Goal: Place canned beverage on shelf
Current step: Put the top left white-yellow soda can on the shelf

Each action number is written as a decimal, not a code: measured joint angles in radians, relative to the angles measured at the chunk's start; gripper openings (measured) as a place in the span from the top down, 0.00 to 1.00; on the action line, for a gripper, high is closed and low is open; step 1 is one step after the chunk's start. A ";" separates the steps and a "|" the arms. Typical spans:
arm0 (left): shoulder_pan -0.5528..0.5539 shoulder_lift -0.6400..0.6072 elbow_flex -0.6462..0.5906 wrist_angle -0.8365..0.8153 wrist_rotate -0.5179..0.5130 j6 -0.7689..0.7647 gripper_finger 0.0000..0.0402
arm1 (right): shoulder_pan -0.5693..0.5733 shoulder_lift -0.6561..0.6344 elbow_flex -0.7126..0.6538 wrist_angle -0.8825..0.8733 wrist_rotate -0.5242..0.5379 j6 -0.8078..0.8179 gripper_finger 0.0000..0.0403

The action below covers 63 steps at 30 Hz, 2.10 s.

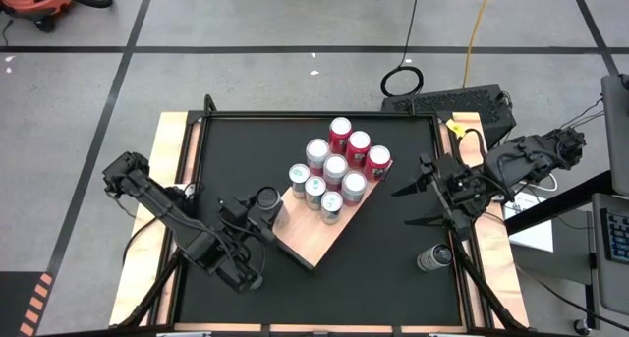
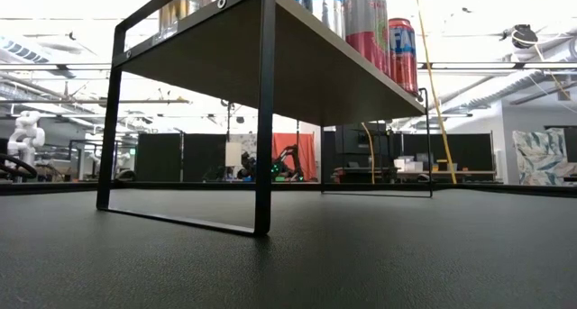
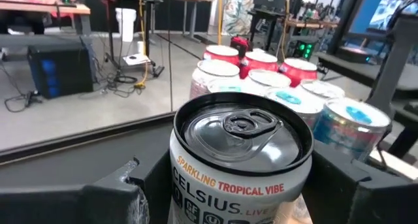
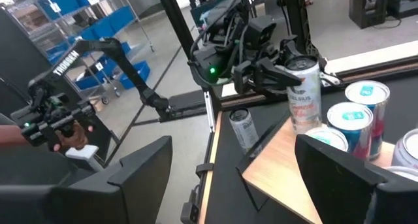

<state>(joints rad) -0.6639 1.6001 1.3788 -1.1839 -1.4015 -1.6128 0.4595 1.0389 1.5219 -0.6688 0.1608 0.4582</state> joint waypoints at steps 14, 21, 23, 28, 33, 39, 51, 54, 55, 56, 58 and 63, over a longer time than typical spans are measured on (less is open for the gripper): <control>0.031 0.008 -0.001 -0.022 0.032 0.030 0.37 | 0.000 0.000 0.000 -0.015 0.000 0.001 0.25; 0.035 0.007 -0.001 -0.028 0.045 0.025 0.37 | 0.000 0.000 0.000 -0.017 0.000 -0.002 0.25; 0.035 0.007 -0.001 -0.027 0.046 0.024 0.37 | 0.000 0.000 0.000 -0.017 0.000 -0.002 0.25; 0.036 0.007 0.000 0.016 0.047 0.024 0.37 | 0.000 0.000 0.000 -0.017 0.000 -0.002 0.25; 0.035 0.007 0.000 0.024 0.048 0.024 0.37 | 0.000 0.000 0.000 -0.017 0.000 -0.002 0.25; 0.035 0.007 0.000 0.030 0.060 0.021 0.27 | 0.000 0.000 0.000 -0.017 0.000 -0.002 0.25; 0.035 0.007 0.009 0.054 0.071 0.025 0.22 | 0.000 0.000 0.000 -0.017 0.000 -0.002 0.25; 0.035 0.007 0.022 0.055 0.069 0.026 0.22 | 0.000 0.000 0.000 -0.017 0.000 -0.002 0.25; 0.035 0.007 0.025 0.053 0.069 0.030 0.22 | 0.000 0.000 0.000 -0.017 0.000 -0.002 0.25; 0.035 0.007 0.028 0.052 0.068 0.031 0.22 | 0.000 0.000 0.000 -0.017 0.000 -0.002 0.25; 0.035 0.007 0.033 0.053 0.066 0.031 0.22 | 0.000 0.000 0.000 -0.017 0.000 -0.003 0.25; 0.035 0.007 0.035 0.053 0.066 0.025 0.22 | 0.000 0.000 0.000 -0.017 0.000 -0.006 0.25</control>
<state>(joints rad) -0.6285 1.6073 1.4136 -1.1309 -1.3357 -1.5879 0.4598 1.0393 1.5219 -0.6857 0.1608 0.4519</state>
